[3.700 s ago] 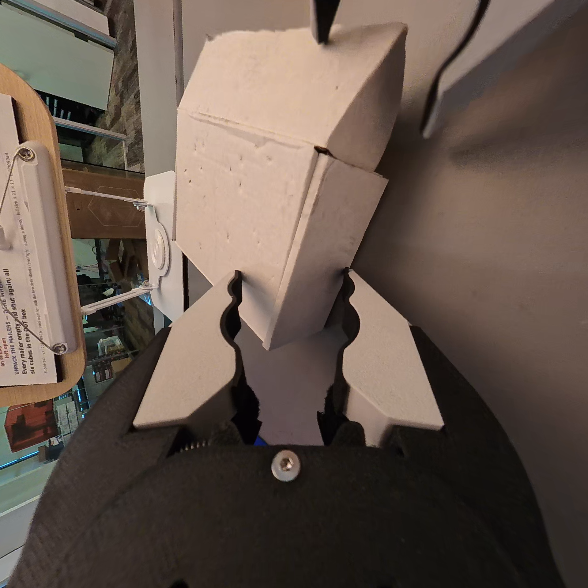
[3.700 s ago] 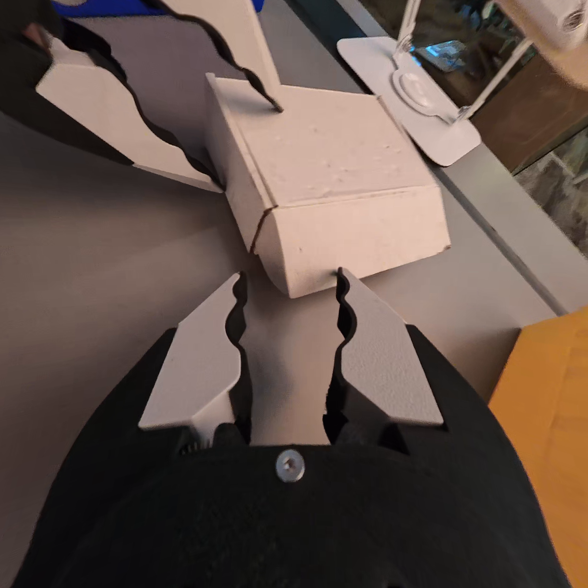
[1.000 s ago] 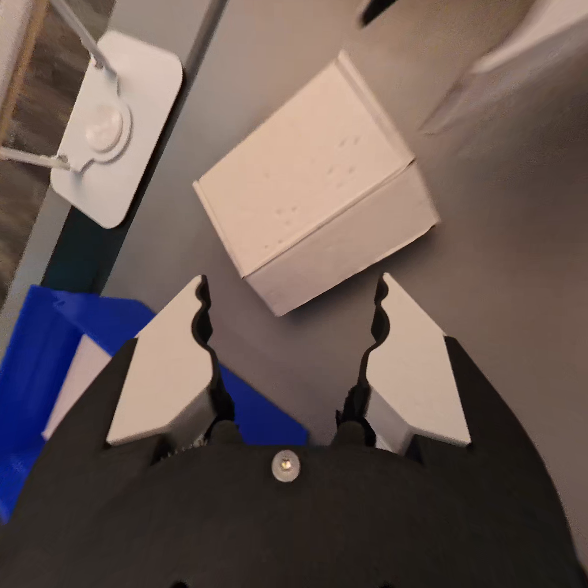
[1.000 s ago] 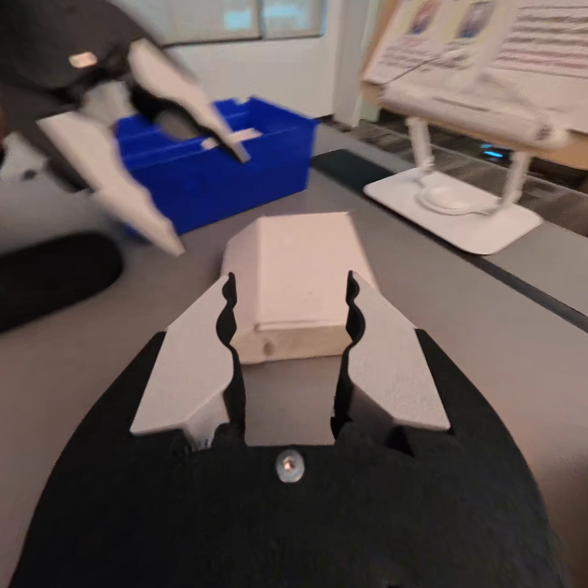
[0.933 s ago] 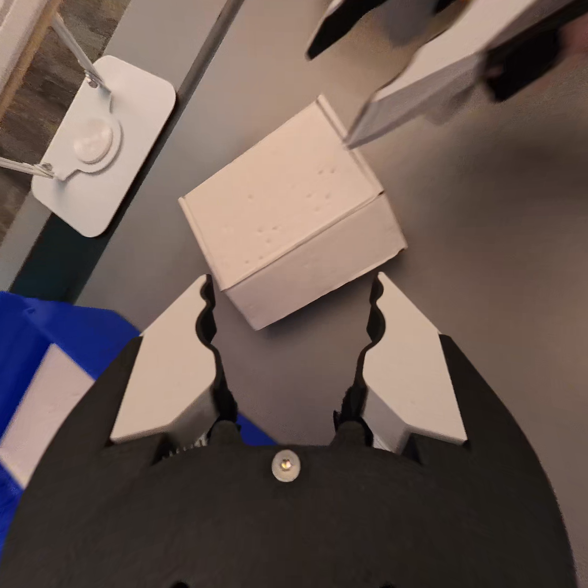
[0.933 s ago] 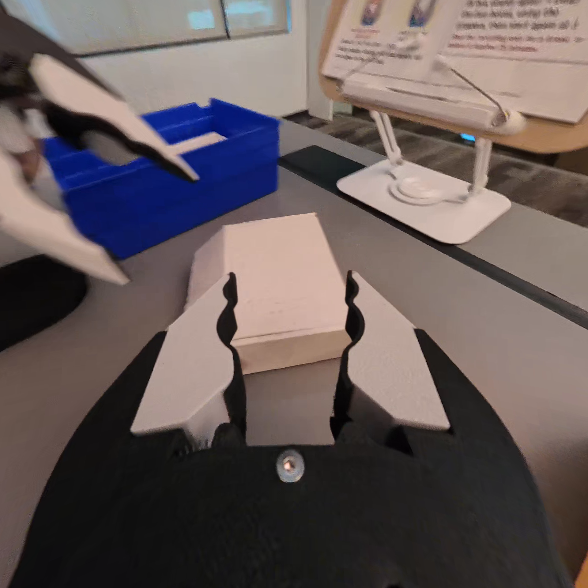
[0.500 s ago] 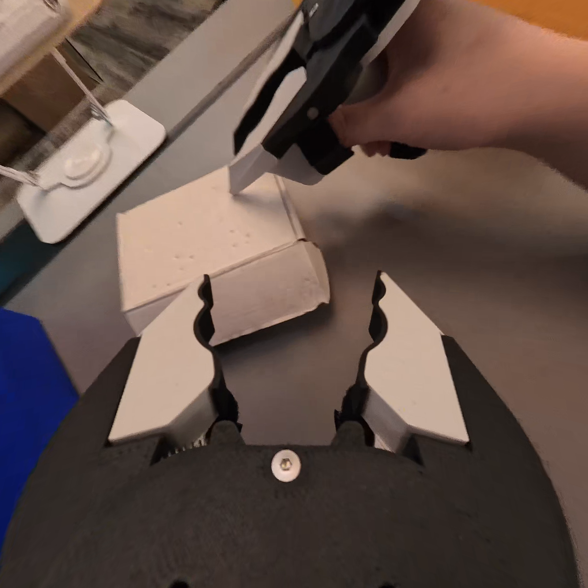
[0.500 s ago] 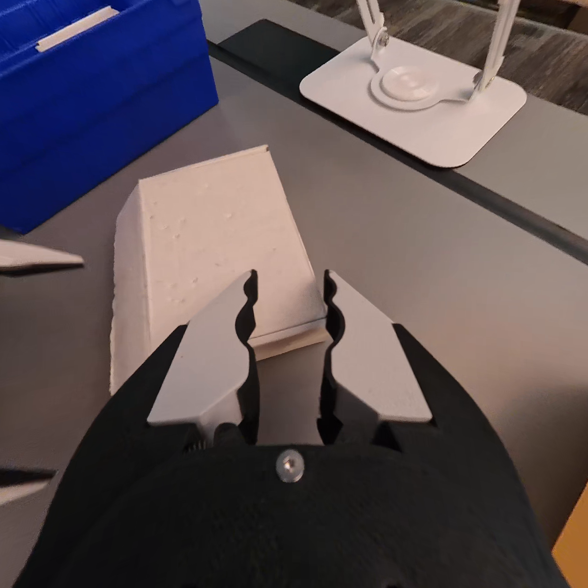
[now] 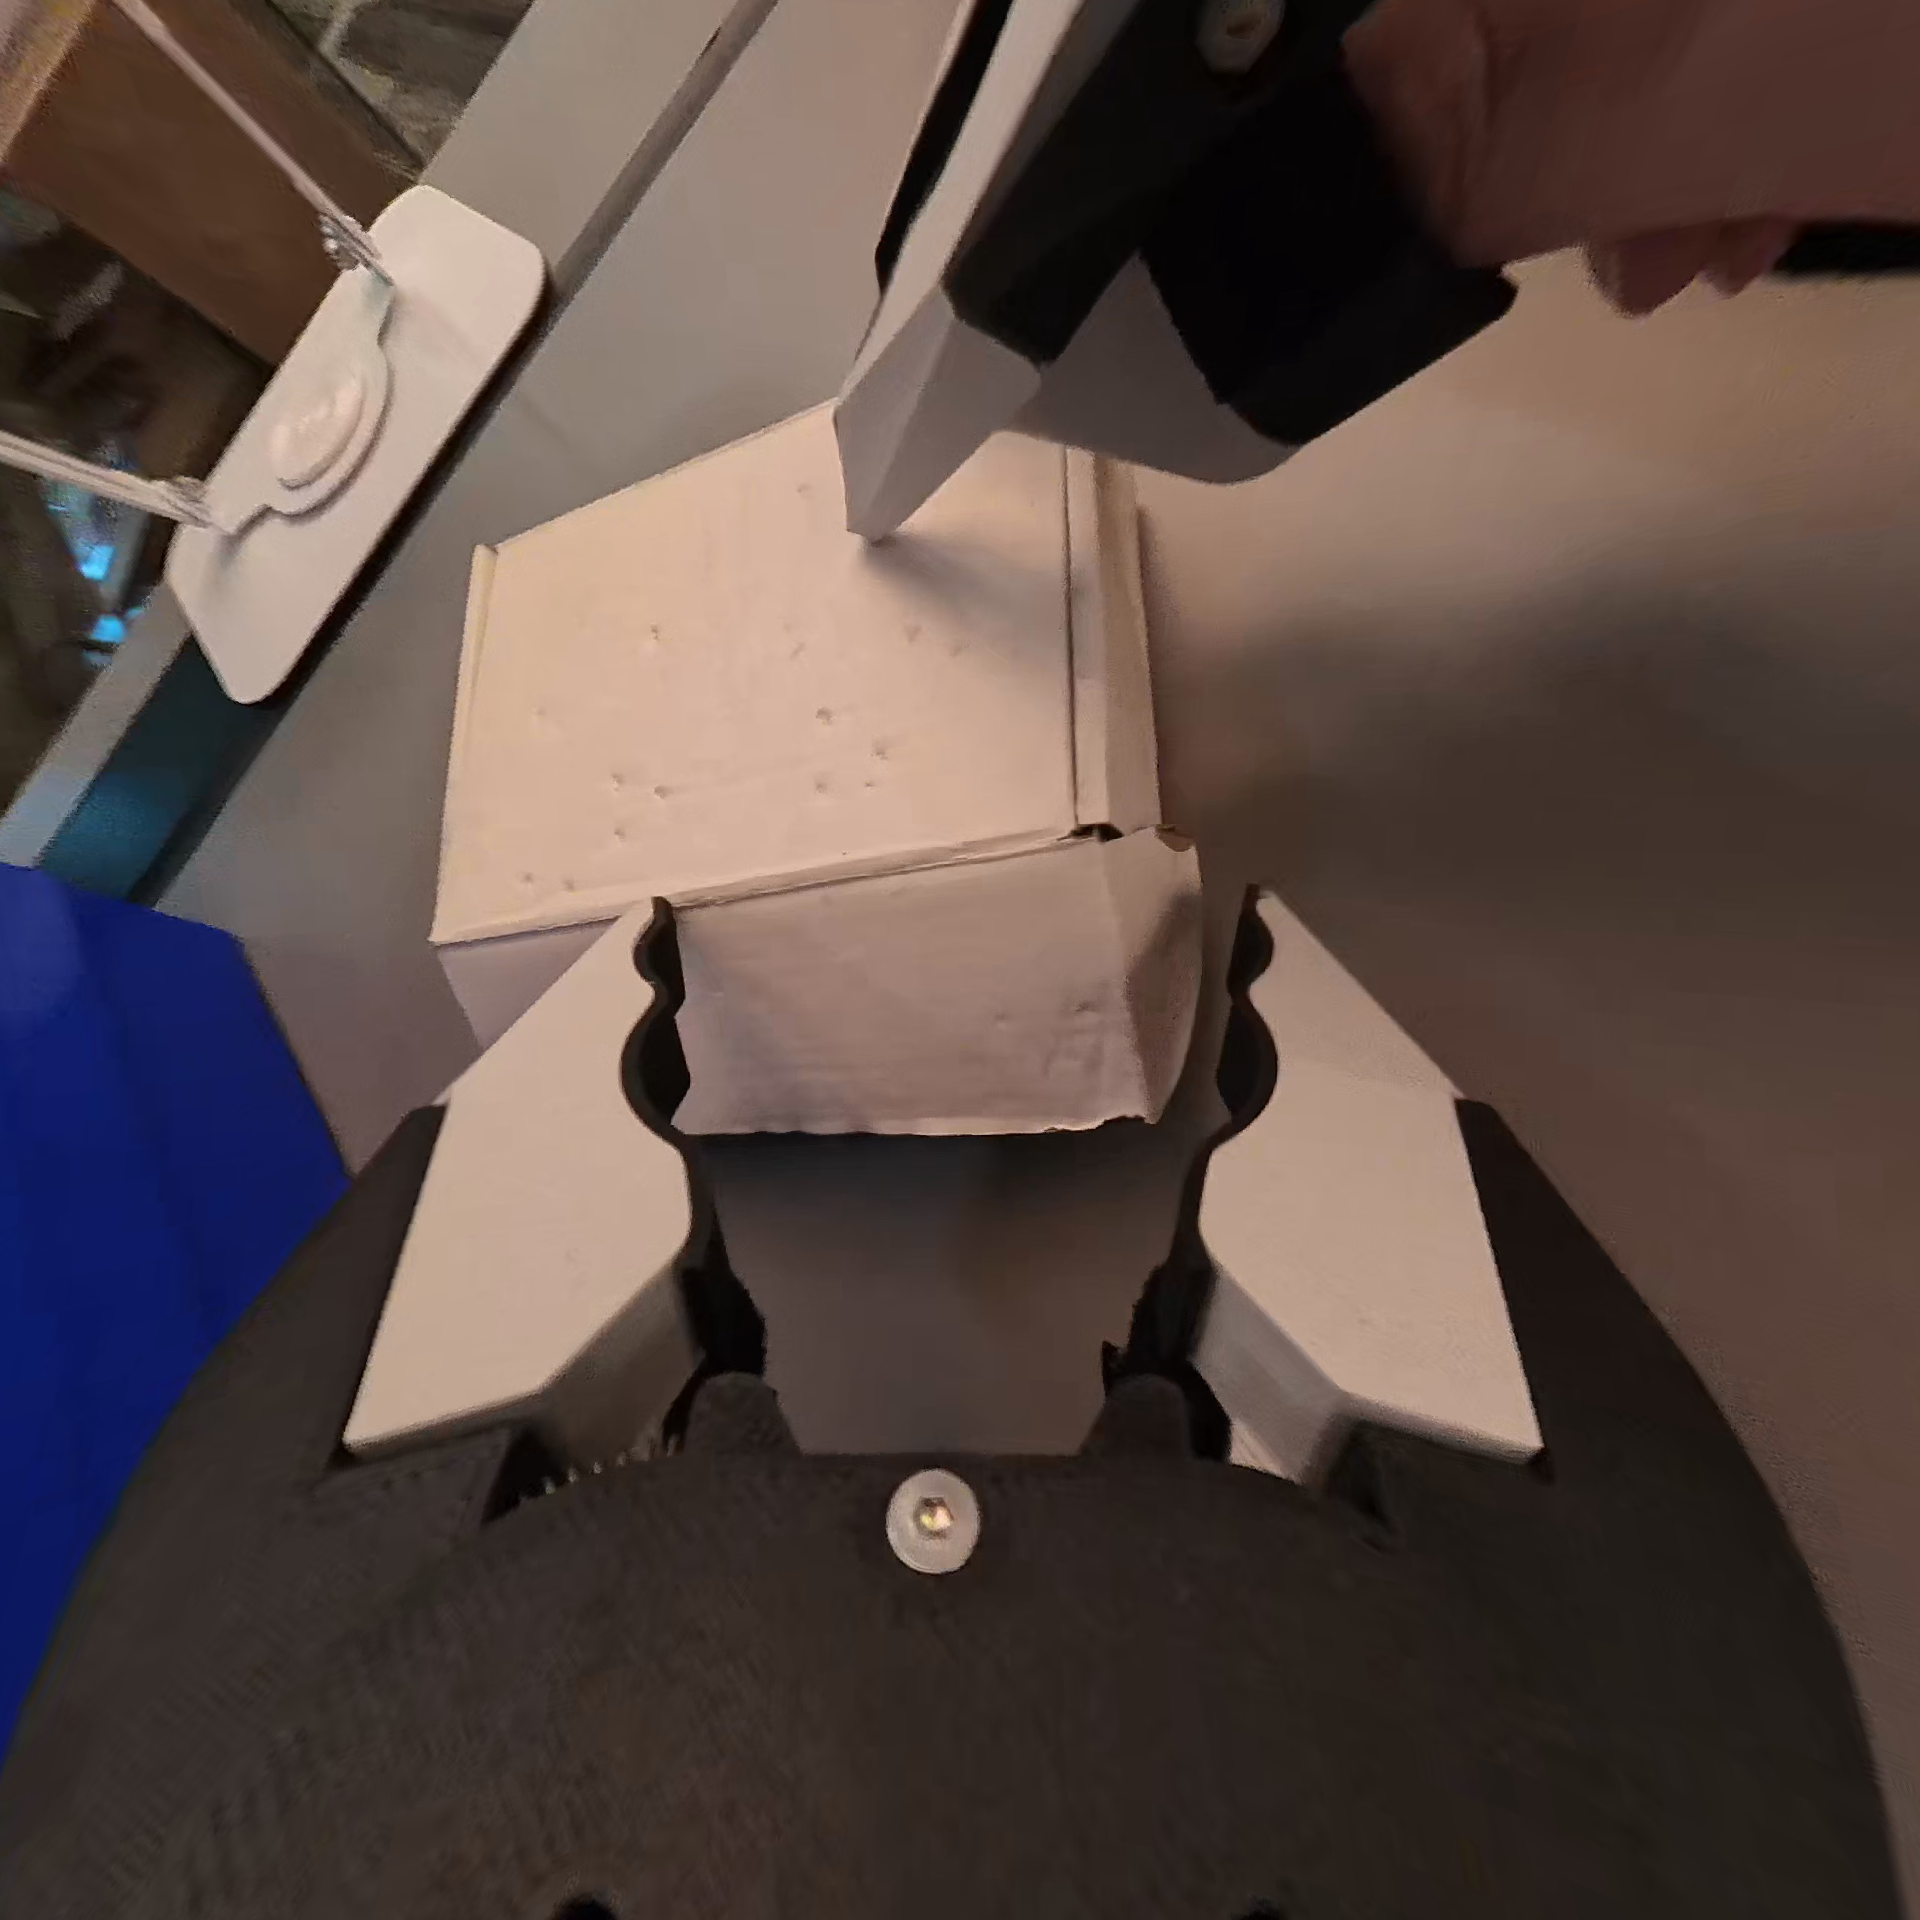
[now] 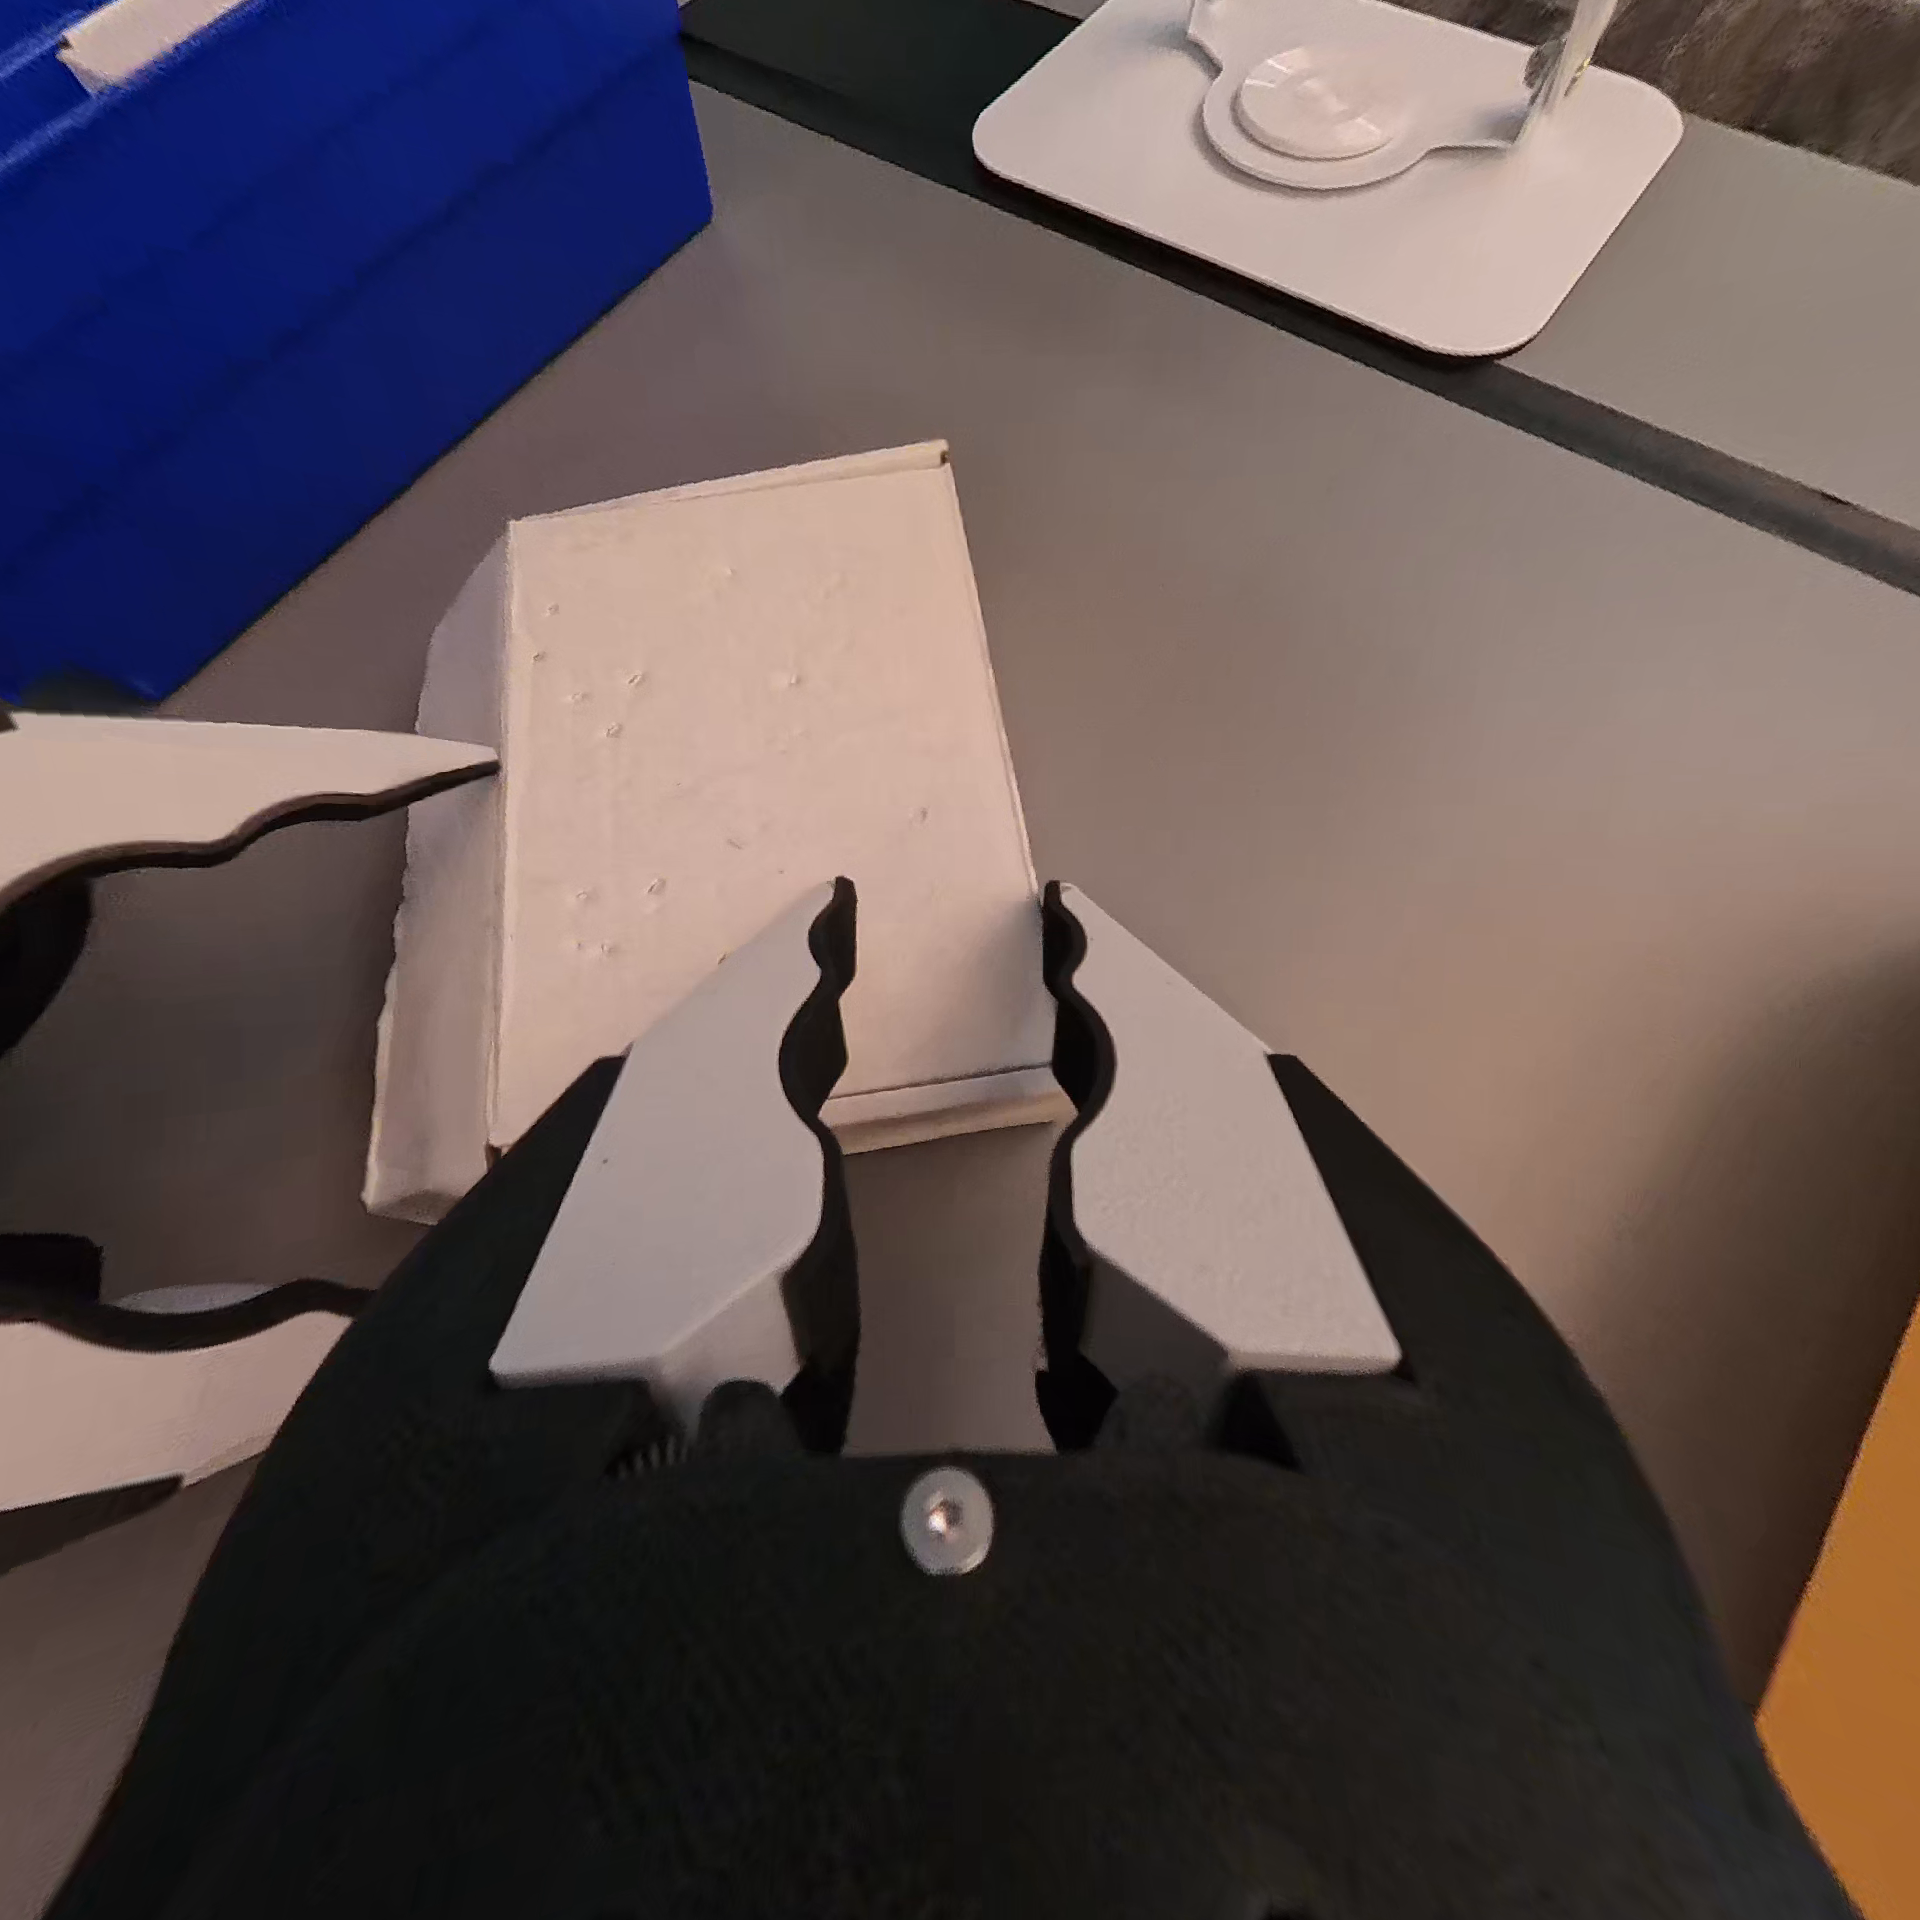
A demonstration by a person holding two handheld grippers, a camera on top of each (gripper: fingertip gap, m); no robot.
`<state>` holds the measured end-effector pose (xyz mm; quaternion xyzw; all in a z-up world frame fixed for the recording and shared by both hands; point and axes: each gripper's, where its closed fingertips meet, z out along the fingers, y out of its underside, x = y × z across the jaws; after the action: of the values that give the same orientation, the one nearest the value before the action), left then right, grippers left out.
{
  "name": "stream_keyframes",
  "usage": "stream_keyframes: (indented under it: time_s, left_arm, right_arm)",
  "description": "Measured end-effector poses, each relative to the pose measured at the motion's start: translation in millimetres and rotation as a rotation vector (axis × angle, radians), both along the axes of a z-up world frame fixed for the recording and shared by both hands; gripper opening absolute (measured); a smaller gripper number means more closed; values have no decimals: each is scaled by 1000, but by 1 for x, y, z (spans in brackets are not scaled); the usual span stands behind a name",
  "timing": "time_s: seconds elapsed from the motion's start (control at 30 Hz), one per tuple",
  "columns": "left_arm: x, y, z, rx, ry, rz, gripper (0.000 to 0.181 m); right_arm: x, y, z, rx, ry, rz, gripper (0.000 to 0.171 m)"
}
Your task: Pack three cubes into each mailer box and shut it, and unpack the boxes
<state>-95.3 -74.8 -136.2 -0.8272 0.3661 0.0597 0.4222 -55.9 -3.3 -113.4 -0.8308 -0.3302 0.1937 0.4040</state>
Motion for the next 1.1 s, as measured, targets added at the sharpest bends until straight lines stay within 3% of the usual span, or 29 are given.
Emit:
stream_keyframes:
  time_s: [0.03,0.43,0.5,0.6,0.77,0.83,1.1]
  left_arm:
    - [-2,1,-2,19,40,14,102]
    - [-15,3,-5,17,127,20,90]
    - [-16,4,-6,21,147,6,84]
    - [-19,4,-6,35,175,-26,76]
    - [-30,5,-8,13,181,-71,73]
    - [-32,5,-7,6,180,-91,73]
    - [-35,7,-6,21,208,-130,70]
  right_arm:
    - [0,0,0,15,-21,1,35]
    - [-10,-8,3,163,-118,124,15]
    - [-10,-8,4,191,-146,164,18]
    - [-8,-13,11,234,-151,261,35]
    - [-27,-55,16,297,-90,579,53]
    - [-33,-68,7,294,-91,671,51]
    - [-36,-57,-5,359,-141,646,44]
